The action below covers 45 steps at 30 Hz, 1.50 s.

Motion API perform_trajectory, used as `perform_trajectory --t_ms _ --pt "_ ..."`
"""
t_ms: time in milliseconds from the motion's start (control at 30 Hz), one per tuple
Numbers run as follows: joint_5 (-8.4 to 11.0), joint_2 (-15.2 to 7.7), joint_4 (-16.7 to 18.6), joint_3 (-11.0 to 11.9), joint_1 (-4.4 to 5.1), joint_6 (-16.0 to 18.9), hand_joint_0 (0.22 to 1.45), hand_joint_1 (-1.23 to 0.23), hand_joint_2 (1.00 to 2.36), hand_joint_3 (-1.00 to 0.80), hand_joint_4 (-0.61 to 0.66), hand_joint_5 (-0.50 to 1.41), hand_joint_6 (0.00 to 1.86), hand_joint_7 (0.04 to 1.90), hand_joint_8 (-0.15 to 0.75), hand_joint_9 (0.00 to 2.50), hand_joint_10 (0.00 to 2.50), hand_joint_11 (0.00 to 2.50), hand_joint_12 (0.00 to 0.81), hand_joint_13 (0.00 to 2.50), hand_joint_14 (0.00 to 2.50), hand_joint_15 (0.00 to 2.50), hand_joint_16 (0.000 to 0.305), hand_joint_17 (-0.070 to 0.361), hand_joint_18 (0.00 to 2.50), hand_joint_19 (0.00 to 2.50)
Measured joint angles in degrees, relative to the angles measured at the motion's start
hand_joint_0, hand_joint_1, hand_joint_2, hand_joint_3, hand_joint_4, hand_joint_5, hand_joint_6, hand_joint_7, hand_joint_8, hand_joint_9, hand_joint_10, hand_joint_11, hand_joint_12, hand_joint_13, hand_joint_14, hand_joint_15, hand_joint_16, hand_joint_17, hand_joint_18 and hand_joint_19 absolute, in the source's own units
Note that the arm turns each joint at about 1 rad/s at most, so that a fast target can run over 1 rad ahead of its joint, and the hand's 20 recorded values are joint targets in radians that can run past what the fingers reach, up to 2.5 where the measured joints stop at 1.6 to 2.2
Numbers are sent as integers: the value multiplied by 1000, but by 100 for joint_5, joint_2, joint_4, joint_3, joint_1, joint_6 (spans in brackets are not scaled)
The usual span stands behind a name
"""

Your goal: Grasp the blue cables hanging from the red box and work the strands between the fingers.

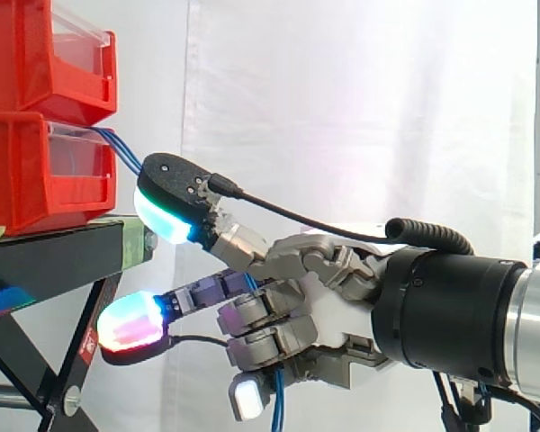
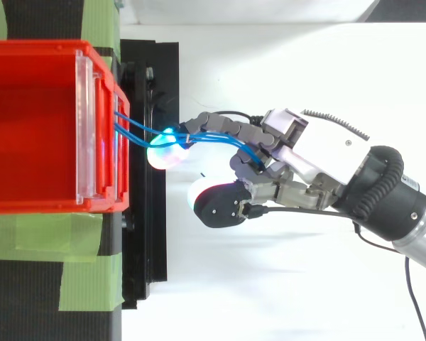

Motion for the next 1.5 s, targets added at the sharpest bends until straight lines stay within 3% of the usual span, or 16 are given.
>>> perform_trajectory --t_ms 867,1200,1500 --pt "25 0 -21 53 -6 29 736 -519 1000 -1000 348 166 13 1009 507 1641 2500 2500 726 1976 2500 1785 259 194 2500 608" --pt "231 83 -359 58 1 618 735 -519 1000 -1000 347 172 13 1012 507 1641 2500 2500 726 1976 2500 1785 259 194 2500 608" --pt "357 164 -429 57 16 781 739 -524 1000 -1000 335 182 13 1057 507 1641 2500 2500 726 1976 2500 1785 259 194 2500 608"
